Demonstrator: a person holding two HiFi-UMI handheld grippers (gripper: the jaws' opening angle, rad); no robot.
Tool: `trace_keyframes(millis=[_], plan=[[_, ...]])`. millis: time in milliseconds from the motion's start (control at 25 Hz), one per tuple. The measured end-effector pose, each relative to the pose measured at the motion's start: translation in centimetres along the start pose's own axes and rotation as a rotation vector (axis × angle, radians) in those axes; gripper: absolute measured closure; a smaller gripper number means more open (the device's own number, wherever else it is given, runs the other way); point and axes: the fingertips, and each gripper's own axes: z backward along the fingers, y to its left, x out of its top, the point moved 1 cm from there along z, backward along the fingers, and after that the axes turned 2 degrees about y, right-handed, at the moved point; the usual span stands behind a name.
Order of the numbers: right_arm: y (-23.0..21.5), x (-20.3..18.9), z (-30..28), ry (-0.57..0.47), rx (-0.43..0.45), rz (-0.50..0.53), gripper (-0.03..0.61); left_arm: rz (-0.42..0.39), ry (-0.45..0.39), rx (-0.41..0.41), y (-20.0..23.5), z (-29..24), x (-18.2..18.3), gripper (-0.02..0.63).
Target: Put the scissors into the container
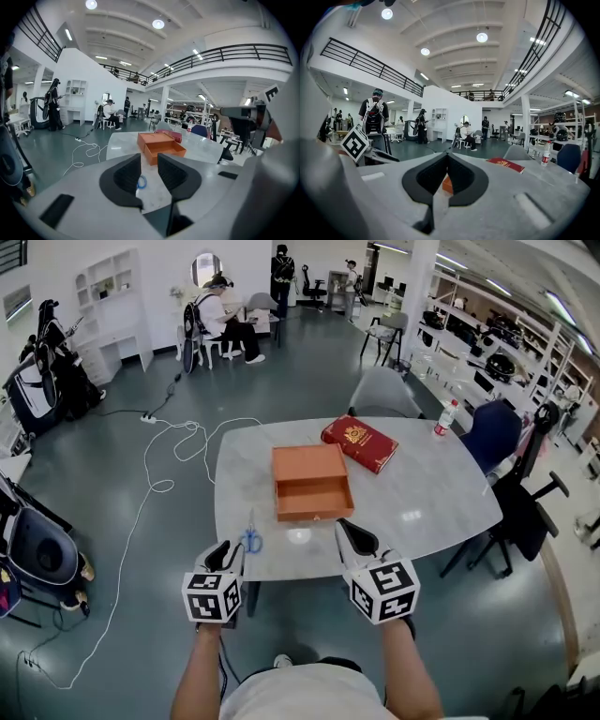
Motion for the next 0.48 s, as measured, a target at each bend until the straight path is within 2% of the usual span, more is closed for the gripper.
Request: trace_keyframes(millis=[480], plan=[[-3.0,-1.3,-5.4,0.023,0.041,-0.026,0.574,-0.017,0.210,0.001,1.4,-6.8,-4.3,0.523]])
